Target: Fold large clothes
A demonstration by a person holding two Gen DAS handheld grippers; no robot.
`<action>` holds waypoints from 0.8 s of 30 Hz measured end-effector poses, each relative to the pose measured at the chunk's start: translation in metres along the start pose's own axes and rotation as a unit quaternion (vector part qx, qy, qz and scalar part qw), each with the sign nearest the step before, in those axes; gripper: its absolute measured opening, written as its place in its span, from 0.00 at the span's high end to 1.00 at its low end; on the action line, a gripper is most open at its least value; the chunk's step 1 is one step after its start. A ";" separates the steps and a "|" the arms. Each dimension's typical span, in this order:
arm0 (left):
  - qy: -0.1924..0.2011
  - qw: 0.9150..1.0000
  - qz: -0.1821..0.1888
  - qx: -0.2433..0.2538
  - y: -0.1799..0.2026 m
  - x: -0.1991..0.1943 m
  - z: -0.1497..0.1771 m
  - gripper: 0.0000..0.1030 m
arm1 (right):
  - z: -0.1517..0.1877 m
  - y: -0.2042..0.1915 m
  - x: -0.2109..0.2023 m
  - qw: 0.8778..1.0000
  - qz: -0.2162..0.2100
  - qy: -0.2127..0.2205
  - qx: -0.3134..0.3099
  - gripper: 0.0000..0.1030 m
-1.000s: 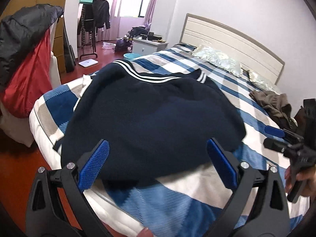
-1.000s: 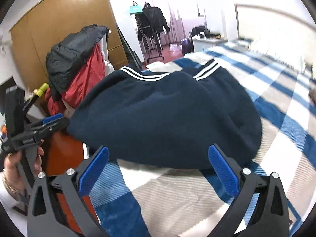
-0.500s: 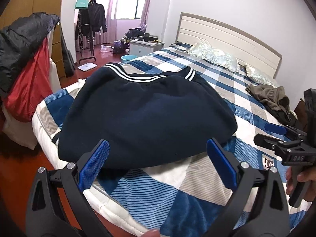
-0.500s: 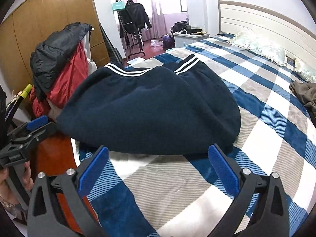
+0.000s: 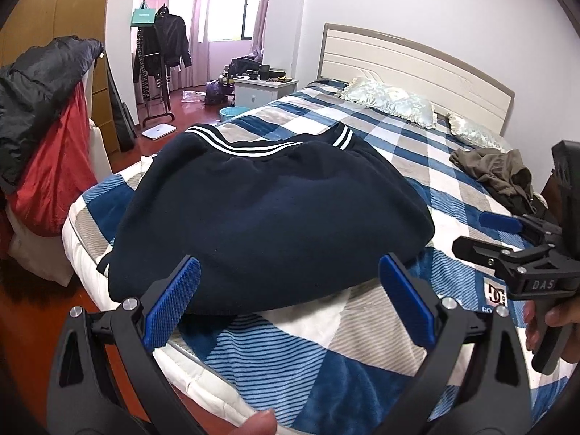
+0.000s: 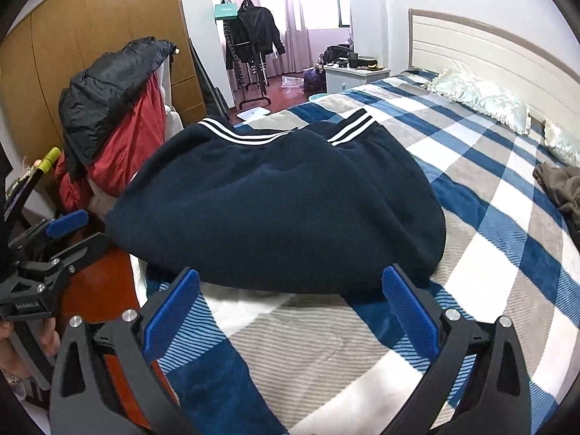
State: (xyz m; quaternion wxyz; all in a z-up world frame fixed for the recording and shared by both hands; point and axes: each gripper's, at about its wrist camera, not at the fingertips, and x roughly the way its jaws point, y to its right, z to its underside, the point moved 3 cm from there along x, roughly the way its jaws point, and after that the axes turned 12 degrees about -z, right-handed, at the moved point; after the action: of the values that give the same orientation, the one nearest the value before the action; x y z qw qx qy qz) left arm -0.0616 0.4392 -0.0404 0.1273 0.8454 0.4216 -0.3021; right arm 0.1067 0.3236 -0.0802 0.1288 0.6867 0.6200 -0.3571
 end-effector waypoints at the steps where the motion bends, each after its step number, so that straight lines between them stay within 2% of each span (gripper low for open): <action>1: 0.000 1.000 0.000 -0.001 0.000 0.000 0.001 0.06 | -0.001 -0.001 0.000 1.000 -0.001 0.001 -0.001 0.04; 7: -0.003 1.000 -0.005 -0.005 -0.003 0.003 0.003 0.06 | -0.004 -0.002 0.000 1.000 0.002 -0.002 -0.008 0.04; 11: -0.007 1.000 -0.005 -0.002 -0.003 0.004 0.004 0.06 | -0.004 -0.002 0.002 1.000 0.020 -0.005 -0.019 0.04; 24: -0.017 1.000 -0.016 0.004 -0.004 0.008 0.011 0.06 | -0.006 -0.002 0.003 1.000 0.009 -0.001 -0.008 0.04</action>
State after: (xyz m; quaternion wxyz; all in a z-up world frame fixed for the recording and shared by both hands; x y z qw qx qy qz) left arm -0.0649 0.4420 -0.0537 0.1259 0.8338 0.4317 -0.3202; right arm 0.1070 0.3299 -0.0775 0.1380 0.6907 0.6166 -0.3516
